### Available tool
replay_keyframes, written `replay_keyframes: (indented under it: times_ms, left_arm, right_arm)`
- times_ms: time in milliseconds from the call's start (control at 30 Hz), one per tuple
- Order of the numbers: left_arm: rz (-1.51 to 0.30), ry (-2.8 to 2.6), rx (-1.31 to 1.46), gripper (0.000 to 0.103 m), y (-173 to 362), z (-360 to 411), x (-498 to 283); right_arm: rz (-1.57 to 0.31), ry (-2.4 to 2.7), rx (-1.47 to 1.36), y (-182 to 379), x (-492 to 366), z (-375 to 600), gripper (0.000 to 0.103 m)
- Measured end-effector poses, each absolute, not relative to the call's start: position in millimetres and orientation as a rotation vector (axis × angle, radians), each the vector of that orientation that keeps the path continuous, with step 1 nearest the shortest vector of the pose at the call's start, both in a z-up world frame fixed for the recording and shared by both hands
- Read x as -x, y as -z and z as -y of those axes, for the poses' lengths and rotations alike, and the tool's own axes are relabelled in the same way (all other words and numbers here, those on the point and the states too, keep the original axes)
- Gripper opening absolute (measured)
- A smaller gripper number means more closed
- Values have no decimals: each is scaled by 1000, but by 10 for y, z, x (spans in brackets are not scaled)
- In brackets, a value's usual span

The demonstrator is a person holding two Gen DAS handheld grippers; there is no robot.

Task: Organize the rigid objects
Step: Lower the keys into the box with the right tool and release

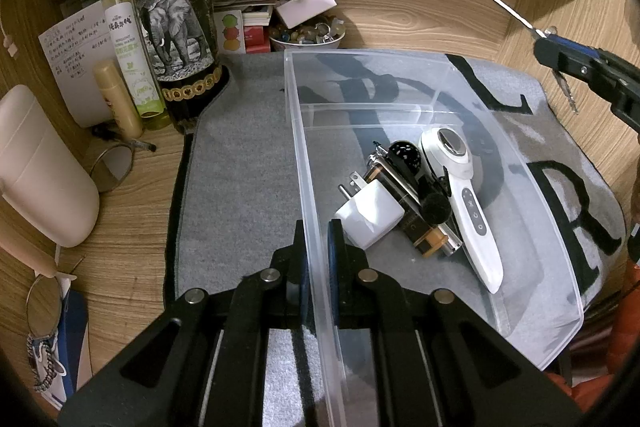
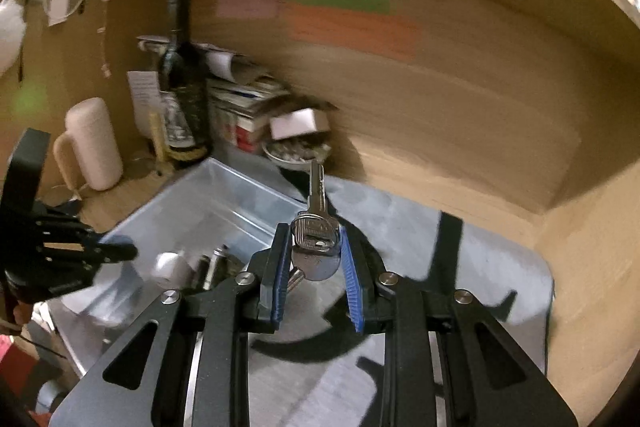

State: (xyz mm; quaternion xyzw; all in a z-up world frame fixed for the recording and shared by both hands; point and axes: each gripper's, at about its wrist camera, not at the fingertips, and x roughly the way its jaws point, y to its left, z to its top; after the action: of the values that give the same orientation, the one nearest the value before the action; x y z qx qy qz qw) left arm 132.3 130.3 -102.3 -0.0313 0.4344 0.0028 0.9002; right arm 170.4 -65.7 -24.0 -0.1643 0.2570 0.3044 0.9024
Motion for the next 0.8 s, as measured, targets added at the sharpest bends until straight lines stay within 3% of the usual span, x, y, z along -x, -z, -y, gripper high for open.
replay_keyframes:
  times_ms: [800]
  left_arm:
    - [-895,-1,64,8,1014,-1311,-1329]
  right_arm:
    - [-753,-766,448,869,-1754,-1,22]
